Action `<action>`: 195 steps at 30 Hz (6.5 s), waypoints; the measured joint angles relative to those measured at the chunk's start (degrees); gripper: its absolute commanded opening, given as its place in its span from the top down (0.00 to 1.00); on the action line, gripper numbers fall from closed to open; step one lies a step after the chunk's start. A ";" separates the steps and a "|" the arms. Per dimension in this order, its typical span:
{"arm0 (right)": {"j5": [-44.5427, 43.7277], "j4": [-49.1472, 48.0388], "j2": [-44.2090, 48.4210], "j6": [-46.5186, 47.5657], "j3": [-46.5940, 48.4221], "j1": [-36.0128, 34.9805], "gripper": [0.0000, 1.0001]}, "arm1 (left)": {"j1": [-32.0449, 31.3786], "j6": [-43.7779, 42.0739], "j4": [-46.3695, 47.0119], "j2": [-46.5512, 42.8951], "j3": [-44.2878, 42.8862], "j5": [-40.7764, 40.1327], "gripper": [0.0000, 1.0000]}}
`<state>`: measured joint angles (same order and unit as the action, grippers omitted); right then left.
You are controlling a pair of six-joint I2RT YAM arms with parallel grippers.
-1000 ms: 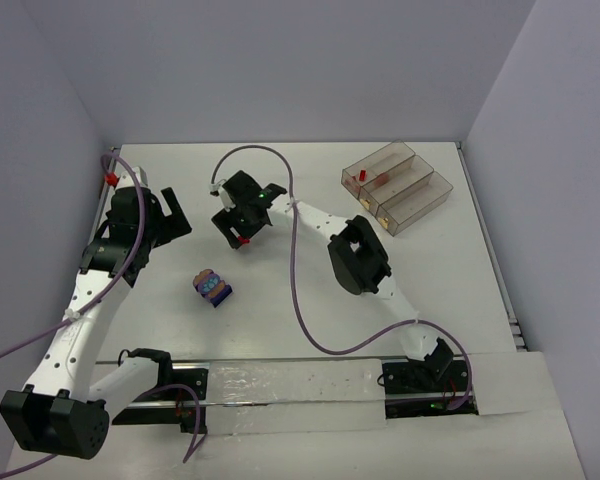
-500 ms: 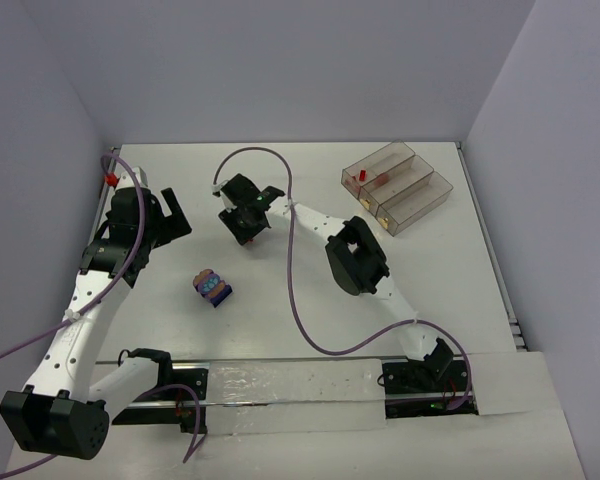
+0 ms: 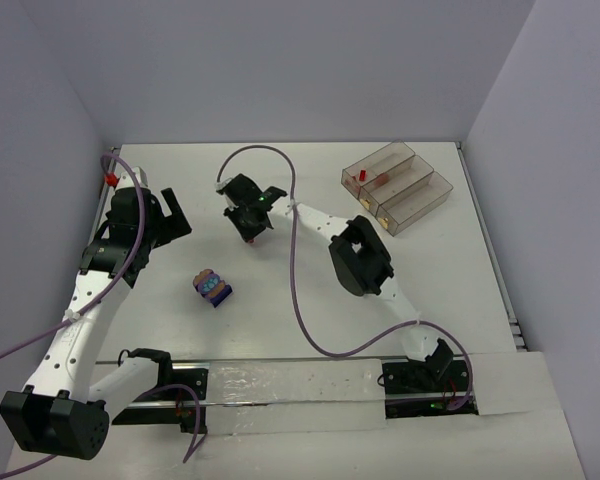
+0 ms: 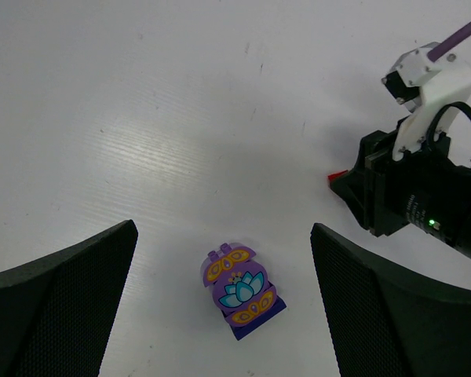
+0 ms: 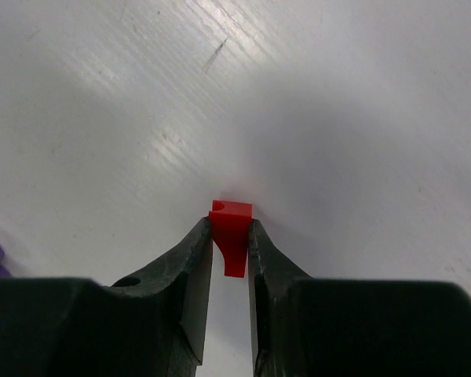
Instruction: Sort the legos into containers by color
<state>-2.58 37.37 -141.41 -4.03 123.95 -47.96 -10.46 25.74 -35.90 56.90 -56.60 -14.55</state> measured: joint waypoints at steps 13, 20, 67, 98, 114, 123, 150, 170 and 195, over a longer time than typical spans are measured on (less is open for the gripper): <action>9.31 -8.61 24.78 -10.96 -20.81 19.37 0.88 | -0.01 -0.02 0.03 -0.24 0.02 0.02 0.01; 5.23 -11.73 31.61 -16.63 -28.62 31.43 0.89 | -0.07 -0.02 0.02 -0.24 0.29 0.02 0.01; 1.45 -13.34 31.37 -11.05 -24.97 26.96 0.24 | -0.11 0.23 -0.37 -1.62 0.35 -0.20 0.01; 2.41 -20.77 47.00 -17.49 -54.24 4.88 0.15 | -13.93 33.08 -7.66 11.79 10.48 -2.11 0.01; 2.01 -21.54 51.96 -17.86 -58.43 8.47 0.15 | -13.99 37.70 -3.10 23.61 11.93 -2.20 0.03; 2.37 -21.53 51.94 -17.86 -58.43 8.47 0.15 | -13.99 37.12 0.42 27.52 11.76 -1.68 0.50; 12.77 -35.77 61.88 -27.63 -63.30 9.16 0.16 | -14.16 35.86 -3.36 25.27 -13.53 7.76 1.00; 19.08 -47.29 45.69 -36.85 -58.38 4.09 0.40 | -14.16 36.89 -3.32 25.27 -13.64 12.45 1.00; 18.99 -54.84 47.90 -42.23 -63.39 4.51 1.00 | -14.54 36.65 -3.52 22.99 -13.60 12.35 1.00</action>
<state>16.42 -17.47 -93.51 -46.26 60.55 -43.45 -24.99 62.39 -39.42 79.89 -70.19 -2.19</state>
